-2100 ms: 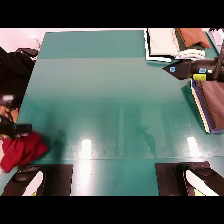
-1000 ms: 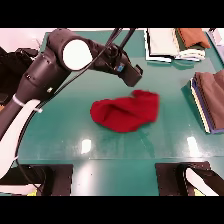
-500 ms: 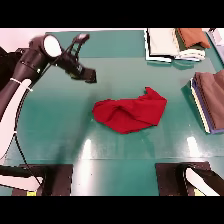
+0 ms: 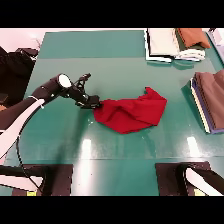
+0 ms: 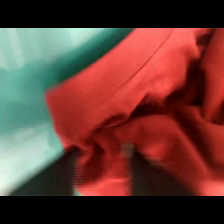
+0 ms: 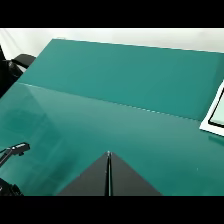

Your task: Fold the shirts.

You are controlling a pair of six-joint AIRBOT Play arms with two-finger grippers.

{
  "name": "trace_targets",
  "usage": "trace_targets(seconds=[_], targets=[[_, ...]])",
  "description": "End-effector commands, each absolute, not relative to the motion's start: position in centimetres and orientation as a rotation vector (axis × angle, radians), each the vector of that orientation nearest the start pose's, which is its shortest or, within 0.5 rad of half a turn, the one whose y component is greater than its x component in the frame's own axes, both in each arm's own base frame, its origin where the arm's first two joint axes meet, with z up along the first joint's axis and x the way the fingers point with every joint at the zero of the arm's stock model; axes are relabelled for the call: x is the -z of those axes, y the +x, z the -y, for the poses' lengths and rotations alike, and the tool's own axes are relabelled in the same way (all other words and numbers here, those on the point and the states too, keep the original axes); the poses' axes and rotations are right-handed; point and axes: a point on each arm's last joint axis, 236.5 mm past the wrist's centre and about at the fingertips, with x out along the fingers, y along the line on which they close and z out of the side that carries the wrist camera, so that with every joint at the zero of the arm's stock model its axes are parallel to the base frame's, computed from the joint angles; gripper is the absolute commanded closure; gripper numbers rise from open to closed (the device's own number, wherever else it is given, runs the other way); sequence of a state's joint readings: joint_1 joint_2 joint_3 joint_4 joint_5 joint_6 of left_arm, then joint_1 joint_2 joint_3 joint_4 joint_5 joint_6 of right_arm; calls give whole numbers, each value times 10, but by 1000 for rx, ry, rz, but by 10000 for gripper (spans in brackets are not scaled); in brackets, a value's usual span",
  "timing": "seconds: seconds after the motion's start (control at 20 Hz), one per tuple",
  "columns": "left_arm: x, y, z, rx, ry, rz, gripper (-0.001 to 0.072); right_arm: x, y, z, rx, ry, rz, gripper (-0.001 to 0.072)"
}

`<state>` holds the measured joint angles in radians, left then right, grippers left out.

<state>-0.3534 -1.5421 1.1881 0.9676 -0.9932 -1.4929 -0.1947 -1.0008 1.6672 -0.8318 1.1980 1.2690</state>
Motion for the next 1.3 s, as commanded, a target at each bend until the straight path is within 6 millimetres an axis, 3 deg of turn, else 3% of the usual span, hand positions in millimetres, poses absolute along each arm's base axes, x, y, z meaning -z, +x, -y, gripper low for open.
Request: trace_targets(seconds=[0.0,0.1,0.2,0.3,0.35,0.45,0.5,0.55,0.6,0.75,0.95,1.0,1.15,1.2,1.25], targets=[[43,375,264,551,-345,-1330,682,-363,370,-76,-467,186,-414,690],[19,394,258,552,-358,-1272,686,-344,367,-68,-448,180,-476,690],[-25,422,246,547,-376,-1152,686,-307,364,-55,-416,225,-572,690],[-71,443,229,535,-358,-1028,686,-249,359,-29,-334,289,-695,690],[-89,448,222,528,-330,-982,686,-209,355,-12,-272,312,-776,690],[-108,452,213,515,-274,-927,686,-128,342,11,-184,383,-948,676],[-110,451,212,515,-270,-924,686,-89,336,14,-166,450,-1023,476],[-109,449,213,517,-268,-934,686,-57,333,13,-156,507,-1082,225],[-105,447,212,519,-261,-952,686,-28,330,8,-156,568,-1140,164],[-101,443,212,520,-253,-972,686,23,345,-18,-178,703,-1208,166],[-100,442,211,521,-250,-977,686,53,377,-69,-264,659,-1262,181],[-100,442,211,521,-250,-977,686,56,386,-81,-290,633,-1270,214],[-99,440,211,523,-248,-986,686,59,406,-106,-357,548,-1290,474],[-99,438,211,524,-245,-992,686,57,410,-109,-376,504,-1297,653],[-100,438,209,521,-234,-989,687,51,414,-109,-386,463,-1287,691]])
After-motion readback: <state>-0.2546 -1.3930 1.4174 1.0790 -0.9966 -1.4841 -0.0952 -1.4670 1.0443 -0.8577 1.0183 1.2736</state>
